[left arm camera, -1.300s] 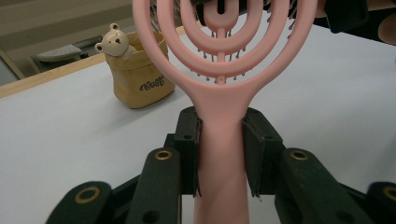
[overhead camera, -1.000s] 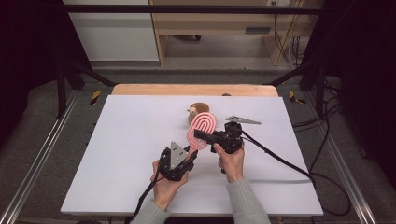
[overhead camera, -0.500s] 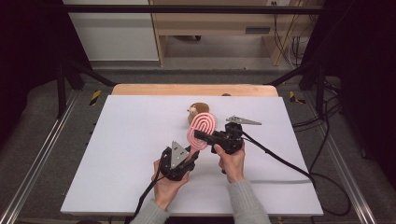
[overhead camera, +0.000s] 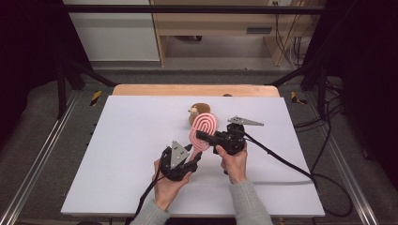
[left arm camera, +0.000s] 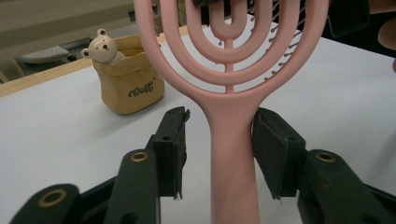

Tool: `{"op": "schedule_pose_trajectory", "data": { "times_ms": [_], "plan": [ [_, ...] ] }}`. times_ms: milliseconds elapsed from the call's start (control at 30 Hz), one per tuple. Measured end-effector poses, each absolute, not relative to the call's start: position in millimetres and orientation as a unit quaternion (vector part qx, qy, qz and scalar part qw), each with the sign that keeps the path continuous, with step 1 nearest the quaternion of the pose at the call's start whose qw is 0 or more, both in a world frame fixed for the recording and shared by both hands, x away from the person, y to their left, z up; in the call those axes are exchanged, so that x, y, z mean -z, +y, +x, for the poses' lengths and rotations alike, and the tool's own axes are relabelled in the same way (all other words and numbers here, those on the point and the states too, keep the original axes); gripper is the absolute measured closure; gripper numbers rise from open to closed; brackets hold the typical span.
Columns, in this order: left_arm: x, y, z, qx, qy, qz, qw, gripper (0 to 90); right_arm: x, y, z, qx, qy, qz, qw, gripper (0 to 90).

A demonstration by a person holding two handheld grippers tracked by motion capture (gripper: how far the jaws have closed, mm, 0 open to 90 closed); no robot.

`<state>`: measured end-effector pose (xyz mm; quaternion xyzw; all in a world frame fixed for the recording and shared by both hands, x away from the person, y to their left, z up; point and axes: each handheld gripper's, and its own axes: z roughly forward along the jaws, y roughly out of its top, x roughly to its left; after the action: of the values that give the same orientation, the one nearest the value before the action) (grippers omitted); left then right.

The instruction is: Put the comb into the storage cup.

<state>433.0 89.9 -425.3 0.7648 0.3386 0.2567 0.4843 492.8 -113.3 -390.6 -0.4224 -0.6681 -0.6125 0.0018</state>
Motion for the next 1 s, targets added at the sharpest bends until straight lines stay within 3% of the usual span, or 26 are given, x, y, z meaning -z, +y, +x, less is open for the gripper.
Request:
{"op": "schedule_pose_trajectory", "data": {
  "times_ms": [633,1000],
  "plan": [
    [408.7,108.7,443.5,-0.193,0.309,0.766,0.529,16.1,384.6,-119.3,492.8,0.612,-0.669,-0.421,-0.029,62.9],
    [397.1,121.3,454.7,-0.145,0.290,0.786,0.526,6.5,380.2,-123.3,492.6,0.612,-0.669,-0.420,-0.040,62.9]
  ]
}}
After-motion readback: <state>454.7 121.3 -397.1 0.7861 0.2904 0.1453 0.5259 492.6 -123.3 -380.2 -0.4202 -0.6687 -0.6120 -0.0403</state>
